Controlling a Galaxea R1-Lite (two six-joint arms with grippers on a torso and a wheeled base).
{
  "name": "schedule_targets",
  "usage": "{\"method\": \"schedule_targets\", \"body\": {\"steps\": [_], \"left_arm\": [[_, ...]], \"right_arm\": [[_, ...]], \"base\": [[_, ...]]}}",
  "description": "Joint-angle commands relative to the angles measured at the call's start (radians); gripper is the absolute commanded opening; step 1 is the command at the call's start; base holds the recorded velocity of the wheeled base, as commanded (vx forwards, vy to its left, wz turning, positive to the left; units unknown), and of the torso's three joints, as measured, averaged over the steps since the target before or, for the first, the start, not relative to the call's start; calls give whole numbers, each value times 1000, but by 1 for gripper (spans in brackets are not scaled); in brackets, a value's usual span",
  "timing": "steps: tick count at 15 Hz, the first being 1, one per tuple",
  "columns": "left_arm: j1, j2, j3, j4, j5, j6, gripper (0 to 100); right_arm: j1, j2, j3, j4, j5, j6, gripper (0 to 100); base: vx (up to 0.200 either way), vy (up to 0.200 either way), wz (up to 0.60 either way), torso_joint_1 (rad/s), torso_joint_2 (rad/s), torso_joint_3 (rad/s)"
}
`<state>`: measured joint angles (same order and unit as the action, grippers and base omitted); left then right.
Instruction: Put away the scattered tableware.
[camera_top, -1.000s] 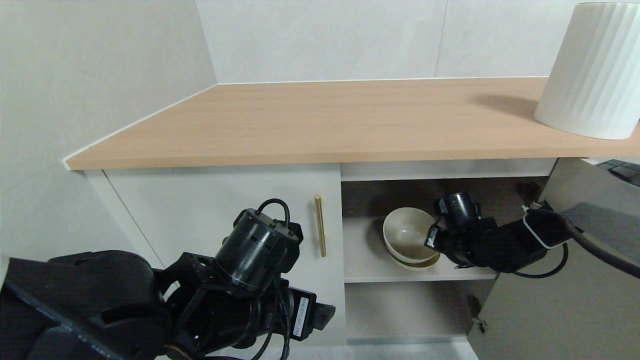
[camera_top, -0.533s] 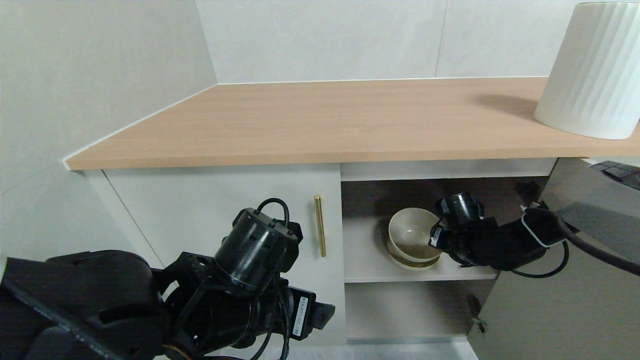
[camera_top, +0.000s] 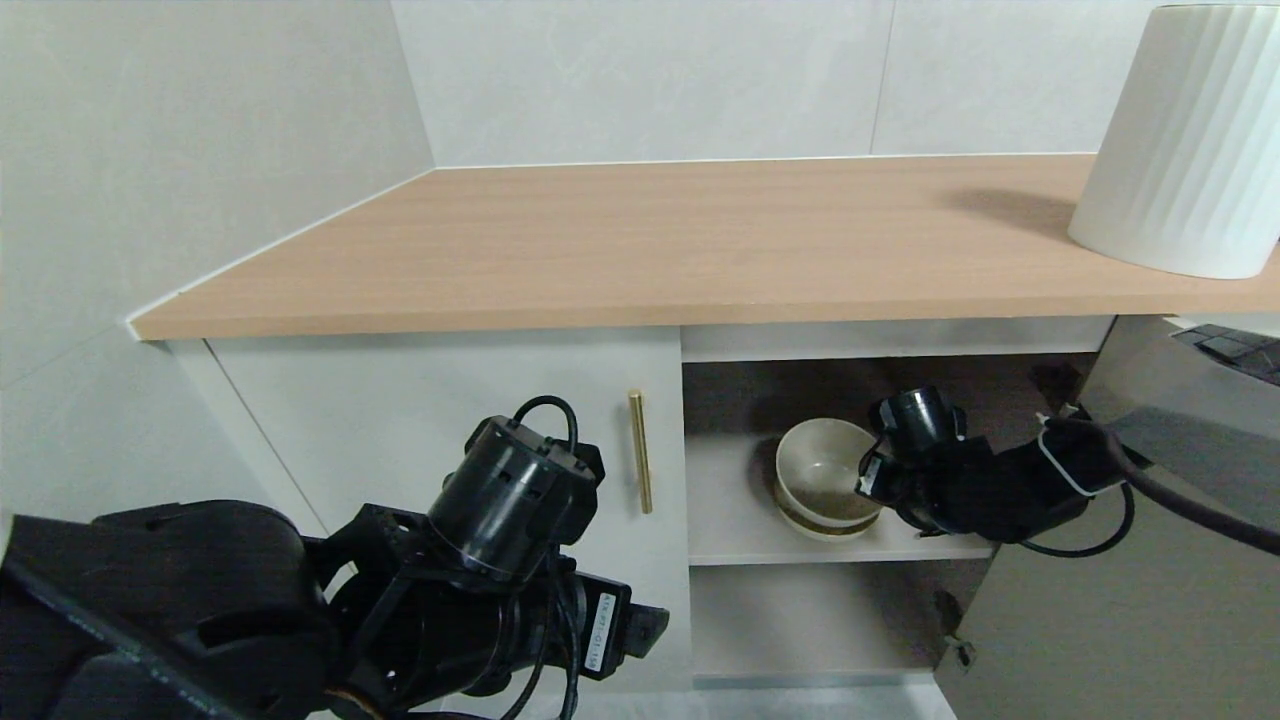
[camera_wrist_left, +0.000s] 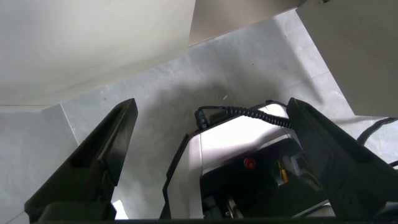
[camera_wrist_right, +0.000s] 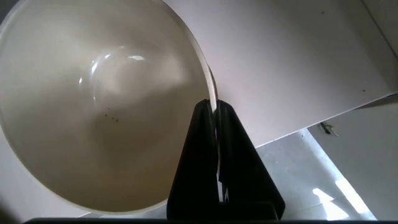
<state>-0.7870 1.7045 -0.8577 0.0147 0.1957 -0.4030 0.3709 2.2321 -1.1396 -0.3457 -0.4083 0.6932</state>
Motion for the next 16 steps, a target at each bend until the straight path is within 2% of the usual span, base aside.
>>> {"method": "schedule_targets", "body": {"steps": [1,6,7,14,16], "left_arm": [[0,0,0,-1,2,0,100],[0,1,2,1,4,0,100],[0,0,0,1,4,0,100],[0,0,2,1,2,0,100],[0,-2,3,1,4,0,100]], "right_arm": [[0,4,-2,-2,0,0,0],[2,7,-3,-2,0,0,0],[2,7,-3,-4,0,0,100],[5,0,6,2,5,-1,100],[31,-39,37,8,8,-6,100]], "base": [[0,0,0,0,0,0],[0,0,0,0,0,0],[0,0,0,0,0,0],[0,0,0,0,0,0],[0,0,0,0,0,0]]}}
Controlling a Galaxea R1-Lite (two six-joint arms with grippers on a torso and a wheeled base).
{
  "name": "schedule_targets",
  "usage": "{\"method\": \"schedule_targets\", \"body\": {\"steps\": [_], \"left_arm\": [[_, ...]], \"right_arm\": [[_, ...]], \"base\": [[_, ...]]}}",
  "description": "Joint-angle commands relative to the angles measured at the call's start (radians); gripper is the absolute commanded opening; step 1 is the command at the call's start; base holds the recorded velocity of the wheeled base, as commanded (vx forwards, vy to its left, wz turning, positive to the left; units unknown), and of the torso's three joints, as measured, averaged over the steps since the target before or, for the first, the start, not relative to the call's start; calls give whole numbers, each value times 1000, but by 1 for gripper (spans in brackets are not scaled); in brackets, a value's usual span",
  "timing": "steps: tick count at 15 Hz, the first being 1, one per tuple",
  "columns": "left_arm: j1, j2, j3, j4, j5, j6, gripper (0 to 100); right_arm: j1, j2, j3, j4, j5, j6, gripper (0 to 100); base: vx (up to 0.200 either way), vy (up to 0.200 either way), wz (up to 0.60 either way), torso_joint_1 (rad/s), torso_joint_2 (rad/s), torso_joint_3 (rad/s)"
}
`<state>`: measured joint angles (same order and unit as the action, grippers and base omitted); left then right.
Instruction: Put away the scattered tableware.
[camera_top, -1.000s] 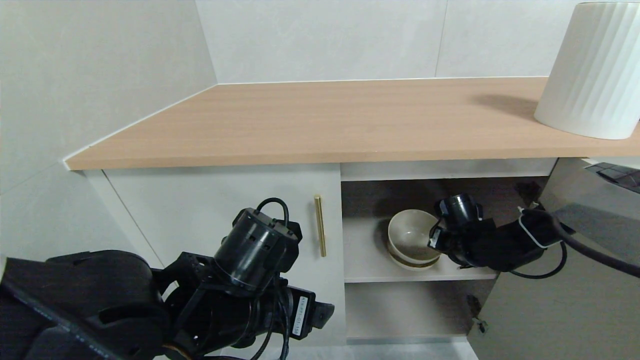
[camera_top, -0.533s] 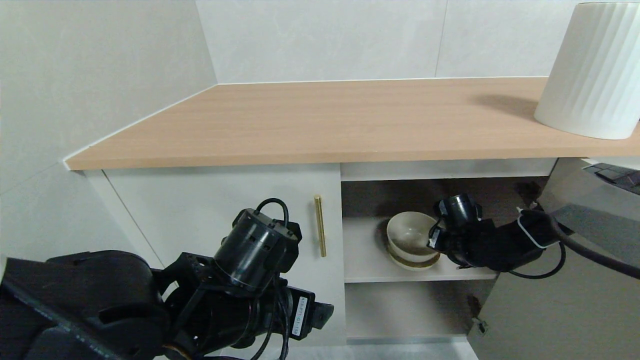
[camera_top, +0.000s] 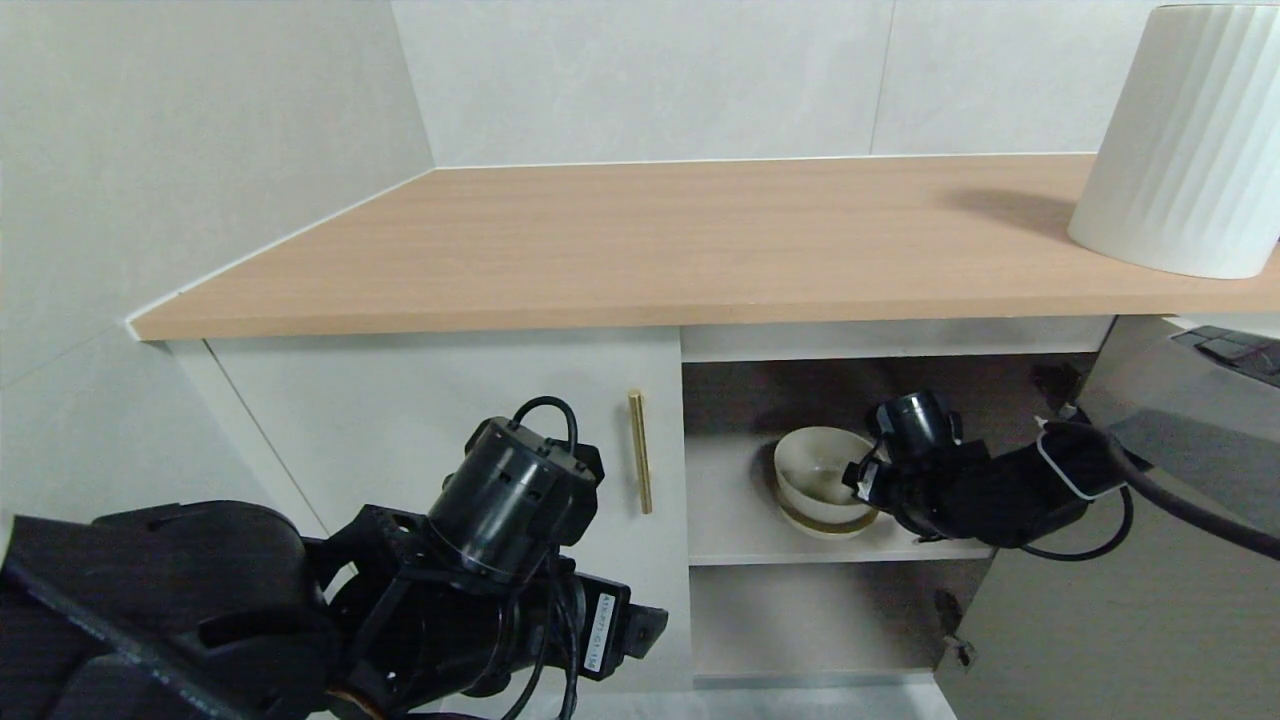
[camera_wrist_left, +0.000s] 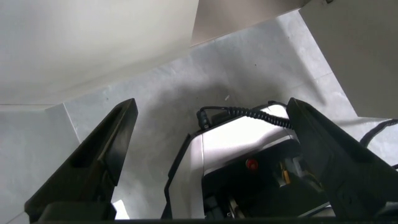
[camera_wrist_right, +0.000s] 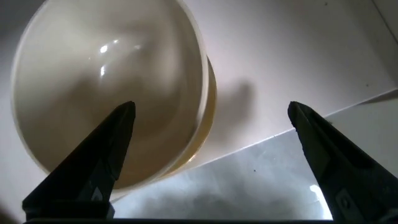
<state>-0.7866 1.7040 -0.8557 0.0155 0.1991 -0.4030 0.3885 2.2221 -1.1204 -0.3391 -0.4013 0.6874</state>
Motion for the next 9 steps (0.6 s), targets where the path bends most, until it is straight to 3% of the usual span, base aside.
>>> {"method": "schedule_targets", "body": {"steps": [1,6,9], "left_arm": [[1,-4,3,1,3,0,100],[26,-178,69,4,14,10,100],[59,-313,72,26,8,10,100]], "right_arm": [[24,-56,47,2,15,-31,100],[76,-289,274,2,174,-269,100],[81,-504,376,14,185,-416,100]], "base": [[0,0,0,0,0,0],[0,0,0,0,0,0],[0,0,0,0,0,0]]}}
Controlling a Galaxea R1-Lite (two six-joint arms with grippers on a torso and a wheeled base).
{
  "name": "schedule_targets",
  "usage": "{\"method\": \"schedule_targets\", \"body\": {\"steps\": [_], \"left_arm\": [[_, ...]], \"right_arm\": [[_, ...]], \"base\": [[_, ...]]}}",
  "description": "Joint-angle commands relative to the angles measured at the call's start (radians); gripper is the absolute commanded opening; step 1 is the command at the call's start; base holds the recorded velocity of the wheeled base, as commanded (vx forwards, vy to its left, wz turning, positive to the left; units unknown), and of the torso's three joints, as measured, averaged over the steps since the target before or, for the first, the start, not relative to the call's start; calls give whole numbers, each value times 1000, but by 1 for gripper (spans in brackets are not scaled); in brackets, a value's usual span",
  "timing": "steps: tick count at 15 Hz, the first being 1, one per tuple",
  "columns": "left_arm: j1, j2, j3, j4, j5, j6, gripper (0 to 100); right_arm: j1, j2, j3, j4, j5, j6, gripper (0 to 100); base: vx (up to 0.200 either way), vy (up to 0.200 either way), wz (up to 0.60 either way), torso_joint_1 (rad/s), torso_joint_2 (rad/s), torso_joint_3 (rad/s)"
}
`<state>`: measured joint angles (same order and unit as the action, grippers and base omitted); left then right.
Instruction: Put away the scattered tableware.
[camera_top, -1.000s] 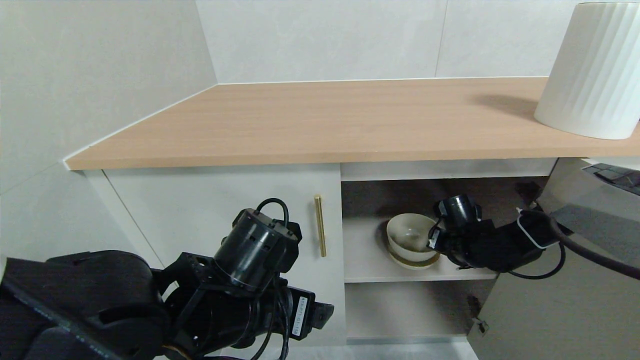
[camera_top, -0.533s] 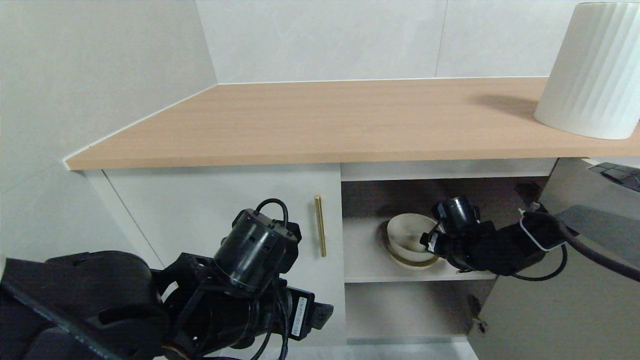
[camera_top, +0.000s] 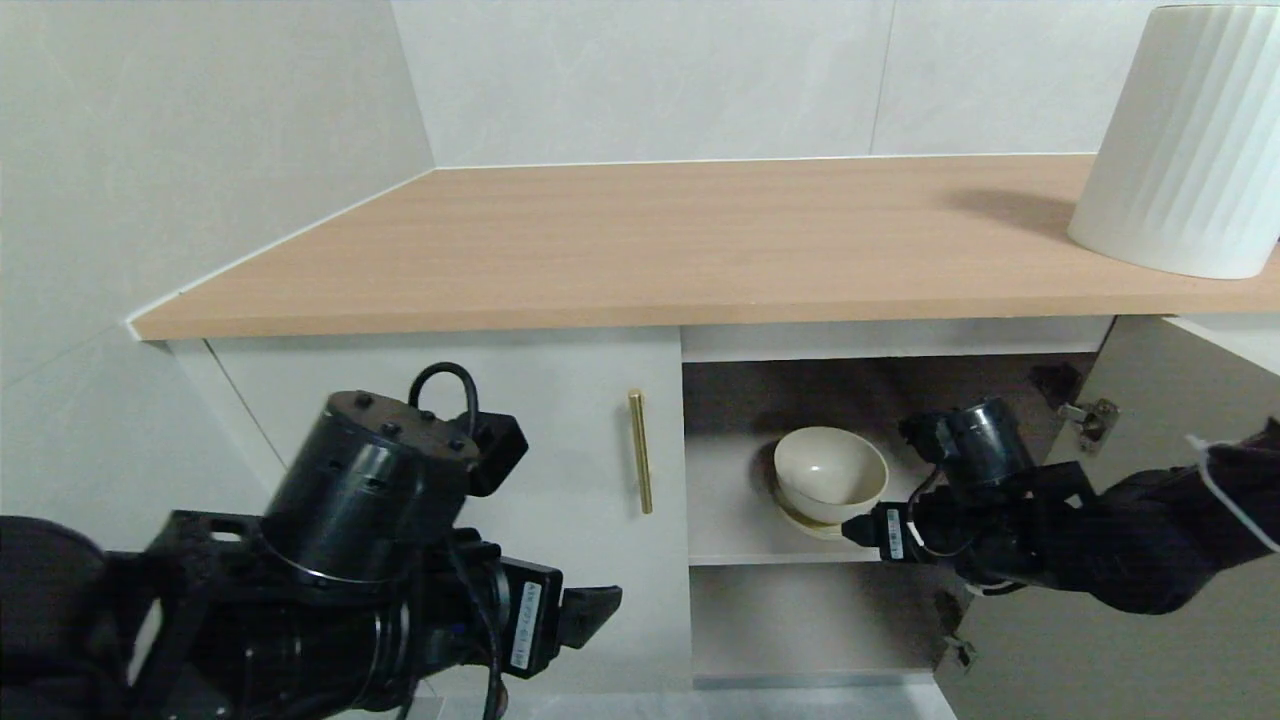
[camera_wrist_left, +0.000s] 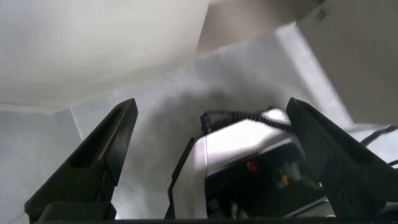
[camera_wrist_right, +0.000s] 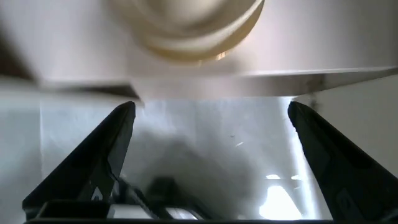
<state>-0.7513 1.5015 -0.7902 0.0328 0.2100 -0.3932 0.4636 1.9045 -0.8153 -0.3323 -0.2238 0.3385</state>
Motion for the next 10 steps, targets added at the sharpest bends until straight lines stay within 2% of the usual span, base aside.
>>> {"method": "schedule_targets", "body": {"steps": [1,3,4,6,7,8,9,10], "left_arm": [[32,-156,20,33,-4,2,100],[35,-175,26,41,-4,2,100],[105,-260,39,58,-6,76,100],[168,-285,65,58,-12,119,100],[174,-288,71,58,-15,123,100],[204,-297,78,58,-15,125,100],[204,-297,78,58,-15,125,100],[219,-322,78,58,-17,126,100]], "right_arm": [[6,-275,73,68,8,-81,100],[7,-305,68,99,9,-82,100],[24,-436,81,217,43,-78,100],[27,-499,88,268,50,-75,100],[29,-510,87,283,50,-73,100],[76,-538,90,345,52,-33,100],[76,-538,90,345,52,-33,100],[125,-551,87,388,69,59,100]], "base": [[0,0,0,0,0,0],[0,0,0,0,0,0],[0,0,0,0,0,0],[0,0,0,0,0,0],[0,0,0,0,0,0],[0,0,0,0,0,0],[0,0,0,0,0,0],[0,0,0,0,0,0]]}}
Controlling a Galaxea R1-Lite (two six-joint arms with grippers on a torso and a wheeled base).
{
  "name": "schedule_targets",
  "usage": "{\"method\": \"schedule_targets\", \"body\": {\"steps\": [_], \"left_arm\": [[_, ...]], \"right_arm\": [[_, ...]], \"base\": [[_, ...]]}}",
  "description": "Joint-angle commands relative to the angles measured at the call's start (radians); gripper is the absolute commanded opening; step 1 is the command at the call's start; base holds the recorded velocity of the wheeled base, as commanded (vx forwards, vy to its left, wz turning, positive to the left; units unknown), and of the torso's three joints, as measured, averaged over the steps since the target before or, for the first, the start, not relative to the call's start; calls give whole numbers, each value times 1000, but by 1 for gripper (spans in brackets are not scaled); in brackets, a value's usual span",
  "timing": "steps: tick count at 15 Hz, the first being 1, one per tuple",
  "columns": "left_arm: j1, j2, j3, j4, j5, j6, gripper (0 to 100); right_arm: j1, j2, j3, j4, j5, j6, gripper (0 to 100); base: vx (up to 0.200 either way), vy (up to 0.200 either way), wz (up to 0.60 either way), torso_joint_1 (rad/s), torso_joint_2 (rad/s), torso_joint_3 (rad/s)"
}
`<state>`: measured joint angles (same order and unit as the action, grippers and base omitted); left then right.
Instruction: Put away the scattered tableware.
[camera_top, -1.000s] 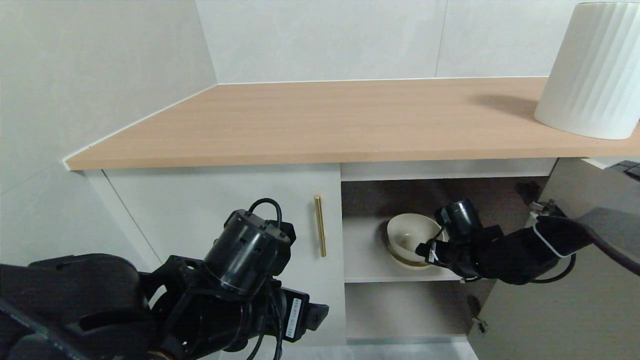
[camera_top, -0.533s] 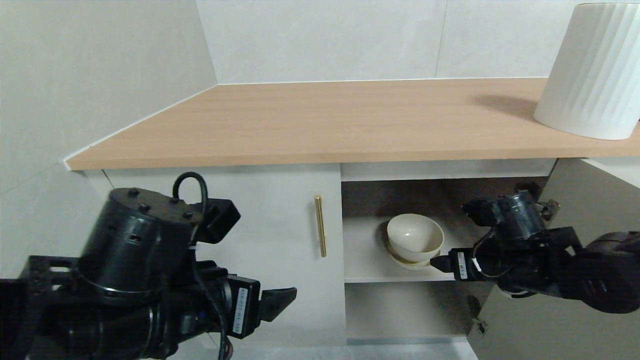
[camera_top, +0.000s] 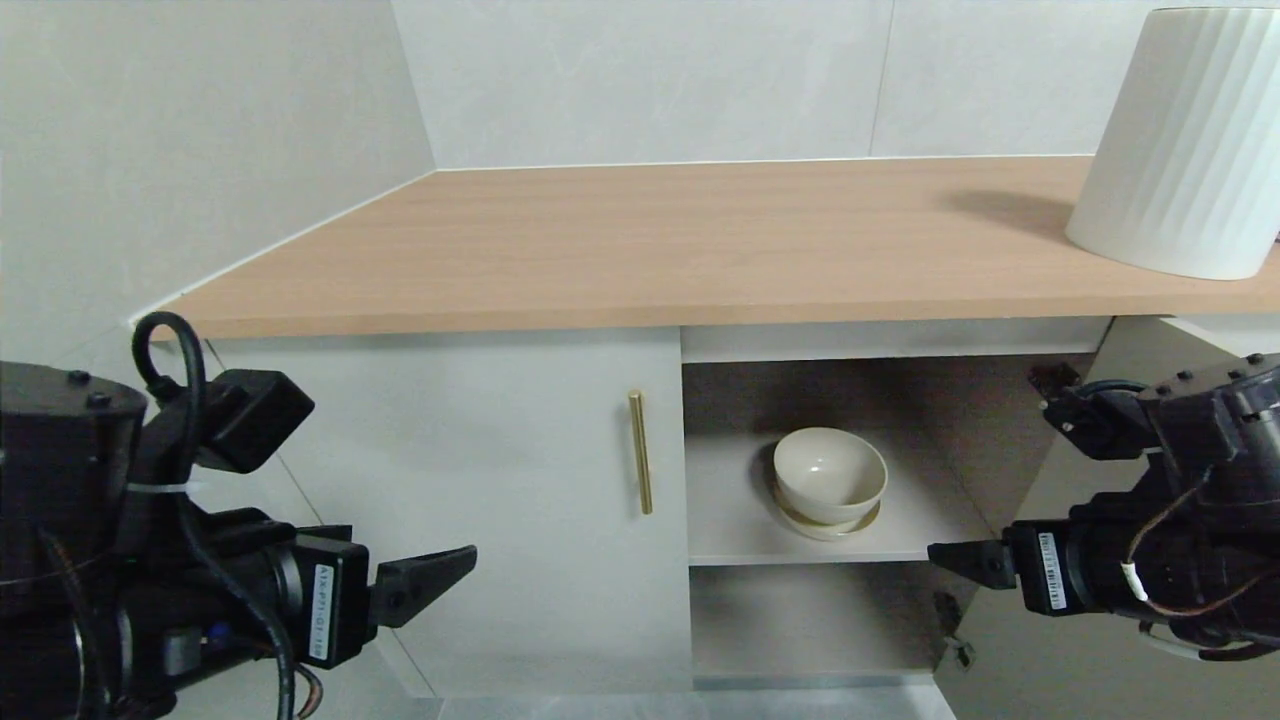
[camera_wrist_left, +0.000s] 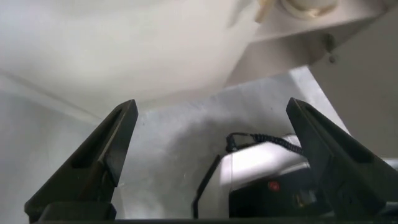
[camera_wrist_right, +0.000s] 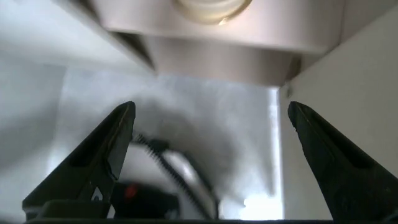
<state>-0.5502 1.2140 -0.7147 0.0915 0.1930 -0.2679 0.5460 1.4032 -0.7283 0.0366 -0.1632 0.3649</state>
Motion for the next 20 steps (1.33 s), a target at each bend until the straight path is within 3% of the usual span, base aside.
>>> {"method": "schedule_targets", "body": {"steps": [1,5,20], "left_arm": [[18,-34,3,-3,2,1,100],[18,-25,4,-3,0,6,100],[7,12,24,-4,-1,7,100]], "right_arm": [[43,-55,4,22,16,32,100],[43,-56,-11,103,13,31,100],[49,-59,0,106,7,25,100]], "base": [[0,0,0,0,0,0],[0,0,0,0,0,0],[-200,0,0,1,4,1]]}}
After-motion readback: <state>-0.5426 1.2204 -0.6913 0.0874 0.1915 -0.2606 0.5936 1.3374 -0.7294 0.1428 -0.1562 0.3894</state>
